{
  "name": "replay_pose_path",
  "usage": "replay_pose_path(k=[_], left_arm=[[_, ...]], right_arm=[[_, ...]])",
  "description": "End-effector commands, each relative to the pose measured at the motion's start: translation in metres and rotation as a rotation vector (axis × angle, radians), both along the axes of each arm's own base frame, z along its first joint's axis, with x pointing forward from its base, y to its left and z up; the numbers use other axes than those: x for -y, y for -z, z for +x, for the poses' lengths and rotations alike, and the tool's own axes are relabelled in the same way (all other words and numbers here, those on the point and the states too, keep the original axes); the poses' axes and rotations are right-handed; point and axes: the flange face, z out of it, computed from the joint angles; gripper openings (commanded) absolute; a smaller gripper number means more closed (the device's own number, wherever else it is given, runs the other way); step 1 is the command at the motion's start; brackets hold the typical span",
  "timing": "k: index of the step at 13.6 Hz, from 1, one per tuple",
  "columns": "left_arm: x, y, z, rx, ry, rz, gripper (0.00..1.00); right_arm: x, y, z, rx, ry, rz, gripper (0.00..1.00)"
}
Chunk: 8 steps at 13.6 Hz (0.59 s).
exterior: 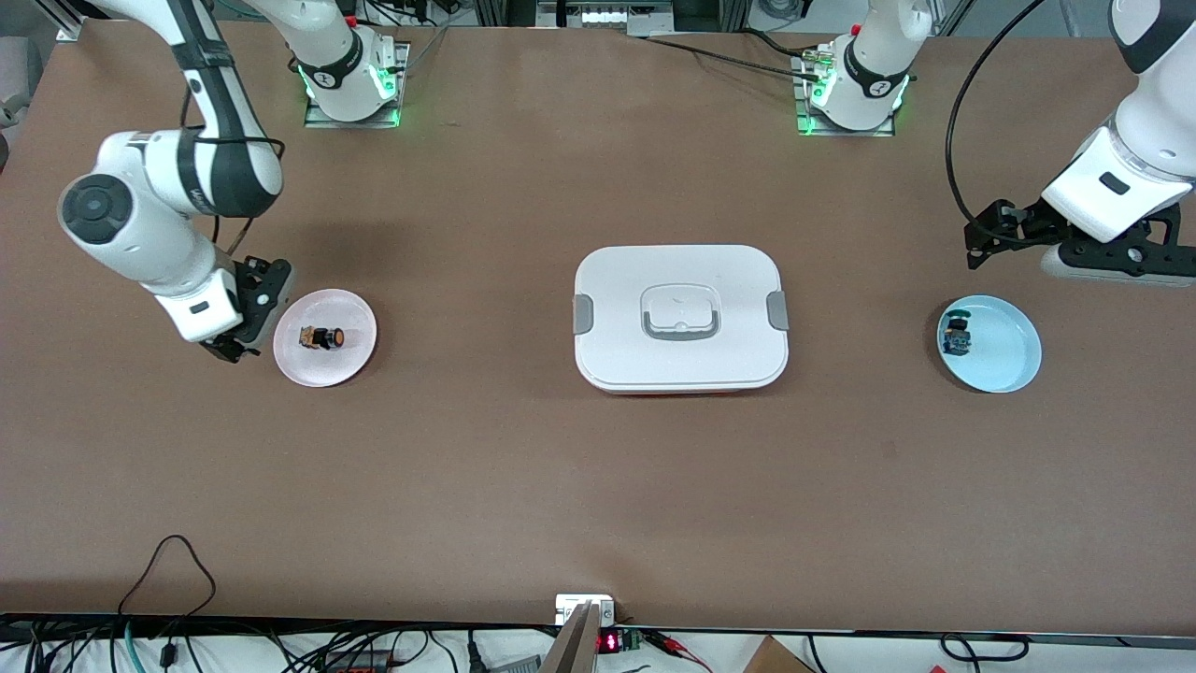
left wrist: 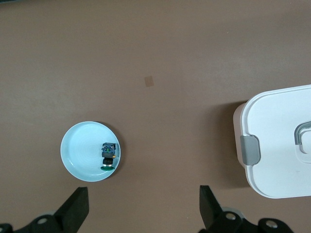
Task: Transfer orange switch to right arm and place
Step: 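Lower the switch onto the white plate with the right gripper, then open the right gripper to release the switch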
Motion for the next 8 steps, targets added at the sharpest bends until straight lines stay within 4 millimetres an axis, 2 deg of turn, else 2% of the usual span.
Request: replay_pose_path(k=[1, 3, 8], left_arm=[[0.0, -0.004, 0.003, 0.001, 0.012, -0.014, 1.0], [-0.001, -0.006, 0.003, 0.004, 0.015, -0.012, 1.0], [0.0, -0.005, 0.002, 0.001, 0.02, -0.012, 1.0]], right_arm=[[-0.005, -0.042, 0.016, -0.031, 0.093, 0.077, 1.0], [-0.003, -0.063, 0.02, -0.054, 0.268, 0.076, 1.0], [-0.008, -0.085, 0.012, -0.143, 0.71, 0.037, 1.0]])
